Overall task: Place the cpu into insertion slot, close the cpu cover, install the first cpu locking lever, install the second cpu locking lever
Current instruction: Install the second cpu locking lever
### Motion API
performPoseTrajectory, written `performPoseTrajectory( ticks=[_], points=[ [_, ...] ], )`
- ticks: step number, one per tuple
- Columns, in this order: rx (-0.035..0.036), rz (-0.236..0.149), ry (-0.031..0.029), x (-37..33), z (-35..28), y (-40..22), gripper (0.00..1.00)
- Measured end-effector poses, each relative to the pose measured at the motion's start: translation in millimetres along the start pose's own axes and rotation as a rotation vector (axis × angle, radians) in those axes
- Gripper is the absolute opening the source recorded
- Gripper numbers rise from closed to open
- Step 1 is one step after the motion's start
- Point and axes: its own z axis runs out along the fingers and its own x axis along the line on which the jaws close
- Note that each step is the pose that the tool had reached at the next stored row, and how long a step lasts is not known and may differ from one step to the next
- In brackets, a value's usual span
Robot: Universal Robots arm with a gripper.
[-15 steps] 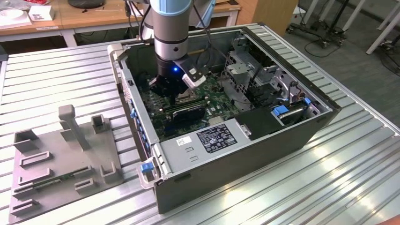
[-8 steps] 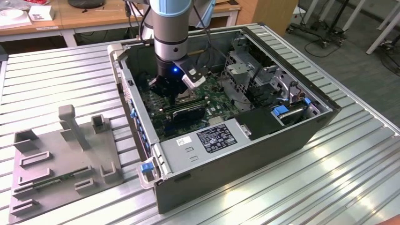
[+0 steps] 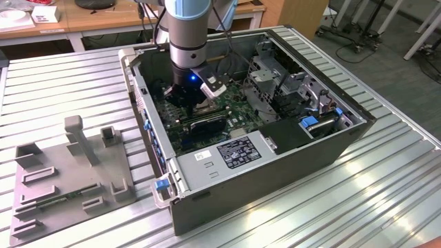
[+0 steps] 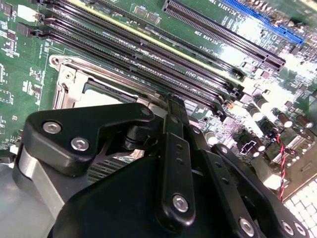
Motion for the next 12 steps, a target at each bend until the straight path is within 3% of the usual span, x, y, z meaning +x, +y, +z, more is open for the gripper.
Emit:
performPoseTrajectory(
  ticks=[12],
  points=[
    [-0.0003, 0.0, -0.0001, 1.7, 1.7, -0.1, 0.11]
  ],
)
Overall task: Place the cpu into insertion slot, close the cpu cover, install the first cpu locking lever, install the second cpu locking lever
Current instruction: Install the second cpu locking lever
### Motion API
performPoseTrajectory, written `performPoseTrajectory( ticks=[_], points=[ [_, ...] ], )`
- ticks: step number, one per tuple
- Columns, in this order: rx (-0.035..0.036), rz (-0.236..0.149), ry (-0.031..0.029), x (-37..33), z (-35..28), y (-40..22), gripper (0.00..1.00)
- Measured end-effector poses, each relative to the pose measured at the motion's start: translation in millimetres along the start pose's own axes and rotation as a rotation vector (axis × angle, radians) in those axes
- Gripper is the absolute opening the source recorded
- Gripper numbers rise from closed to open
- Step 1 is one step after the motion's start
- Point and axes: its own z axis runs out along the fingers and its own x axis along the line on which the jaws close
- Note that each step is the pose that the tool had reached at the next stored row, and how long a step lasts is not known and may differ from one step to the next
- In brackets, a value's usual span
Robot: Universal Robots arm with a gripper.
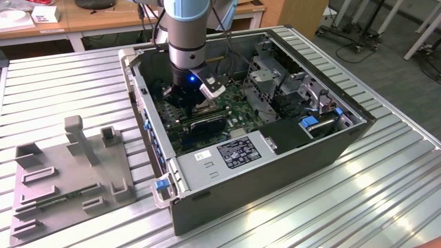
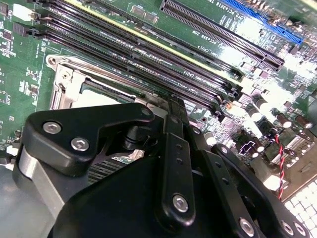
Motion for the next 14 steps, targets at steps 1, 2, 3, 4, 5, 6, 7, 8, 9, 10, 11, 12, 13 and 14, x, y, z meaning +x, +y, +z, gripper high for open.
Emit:
performPoseTrajectory(
  ticks=[1, 2, 3, 4, 5, 6, 7, 8, 9, 10, 11, 12, 13, 14],
  points=[
    [0.0, 0.0, 0.0, 0.0, 0.0, 0.0, 0.11],
    [0.0, 0.0, 0.0, 0.0, 0.0, 0.0, 0.11],
    [-0.0001, 0.0, 0.0, 0.0, 0.0, -0.1, 0.11],
    [-0.0001, 0.0, -0.0001, 0.0, 0.0, -0.1, 0.11],
    [-0.0001, 0.0, -0.0001, 0.0, 0.0, -0.2, 0.11],
    [-0.0002, 0.0, -0.0001, 0.0, 0.0, -0.3, 0.11],
    [-0.0002, 0.0, -0.0001, 0.0, 0.0, -0.5, 0.11],
    [-0.0002, 0.0, -0.0001, 0.0, 0.0, -0.7, 0.11],
    [-0.0002, 0.0, -0.0001, -0.1, 0.0, -0.8, 0.11],
    [-0.0001, 0.0, -0.0001, -0.1, 0.0, -1.0, 0.11],
    [-0.0001, 0.0, -0.0001, -0.1, 0.0, -1.1, 0.11],
    [-0.0001, 0.0, -0.0001, -0.1, 0.0, -1.3, 0.11],
    [-0.0001, 0.0, -0.0001, -0.1, 0.0, -1.4, 0.11],
    [-0.0001, 0.0, -0.0001, -0.2, 0.0, -1.5, 0.11]
  ],
)
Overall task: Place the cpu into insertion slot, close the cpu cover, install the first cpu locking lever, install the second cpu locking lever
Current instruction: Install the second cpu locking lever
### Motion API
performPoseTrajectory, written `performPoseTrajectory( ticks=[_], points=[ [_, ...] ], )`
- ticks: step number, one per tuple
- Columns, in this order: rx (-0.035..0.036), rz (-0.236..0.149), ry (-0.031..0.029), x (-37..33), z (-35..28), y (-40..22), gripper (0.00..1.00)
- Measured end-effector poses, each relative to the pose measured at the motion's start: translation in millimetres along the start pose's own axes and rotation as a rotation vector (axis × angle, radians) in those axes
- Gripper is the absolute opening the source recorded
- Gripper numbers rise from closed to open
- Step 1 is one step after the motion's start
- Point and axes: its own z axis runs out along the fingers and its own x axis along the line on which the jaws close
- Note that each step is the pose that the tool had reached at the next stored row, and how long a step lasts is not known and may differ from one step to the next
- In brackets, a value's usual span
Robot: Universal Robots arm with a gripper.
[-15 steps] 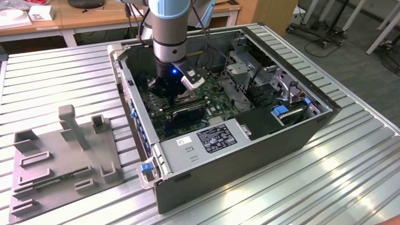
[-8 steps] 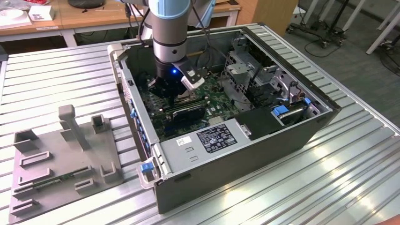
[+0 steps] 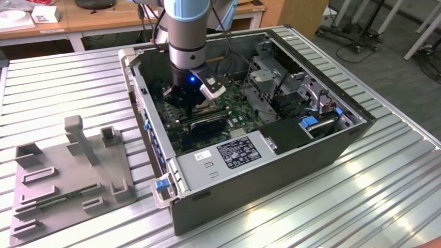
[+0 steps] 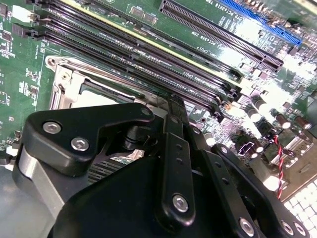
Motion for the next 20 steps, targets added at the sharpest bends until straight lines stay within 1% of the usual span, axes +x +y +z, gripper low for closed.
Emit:
performPoseTrajectory(
  ticks=[4, 13, 16, 20],
  points=[
    [-0.0005, 0.0, -0.0005, -0.1, -1.0, -0.1, 0.11],
    [0.0, 0.0, 0.0, -0.5, -6.9, 0.1, 0.11],
    [0.0001, 0.0, 0.0, -0.6, -9.6, 0.2, 0.11],
    [0.0, 0.0, 0.0, -0.7, -15.2, 0.4, 0.11]
  ],
)
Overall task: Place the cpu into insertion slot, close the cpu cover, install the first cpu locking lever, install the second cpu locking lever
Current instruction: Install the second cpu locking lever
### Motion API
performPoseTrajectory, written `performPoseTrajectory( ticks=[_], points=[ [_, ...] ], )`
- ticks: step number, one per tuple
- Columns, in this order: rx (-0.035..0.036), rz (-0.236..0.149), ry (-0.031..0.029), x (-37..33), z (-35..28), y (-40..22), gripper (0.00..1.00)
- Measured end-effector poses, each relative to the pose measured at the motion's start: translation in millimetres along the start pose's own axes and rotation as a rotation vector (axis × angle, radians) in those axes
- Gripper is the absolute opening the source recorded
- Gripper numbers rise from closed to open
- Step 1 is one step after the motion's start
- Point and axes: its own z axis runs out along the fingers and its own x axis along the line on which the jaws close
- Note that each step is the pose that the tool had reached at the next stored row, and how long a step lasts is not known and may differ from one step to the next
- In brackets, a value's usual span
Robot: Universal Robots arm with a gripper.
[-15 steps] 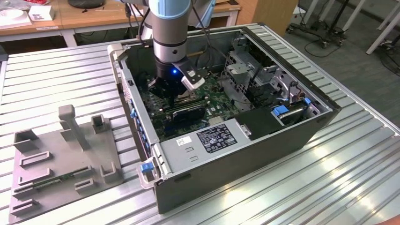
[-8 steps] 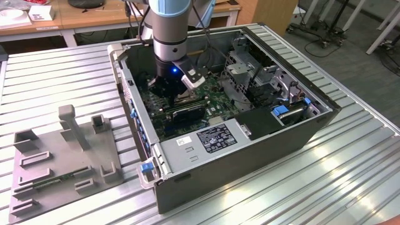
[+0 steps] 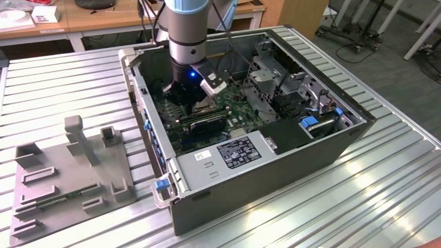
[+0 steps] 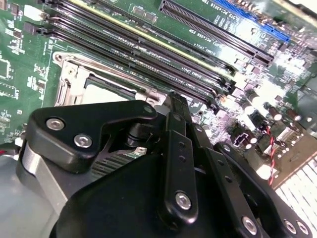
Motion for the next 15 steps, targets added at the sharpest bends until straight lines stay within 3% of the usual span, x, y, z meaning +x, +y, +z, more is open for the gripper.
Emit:
performPoseTrajectory(
  ticks=[9, 15],
  points=[
    [0.0001, 0.0, 0.0001, -0.6, -17.6, 0.6, 0.11],
    [0.0, 0.0, 0.0, -0.6, -19.1, 0.7, 0.11]
  ],
)
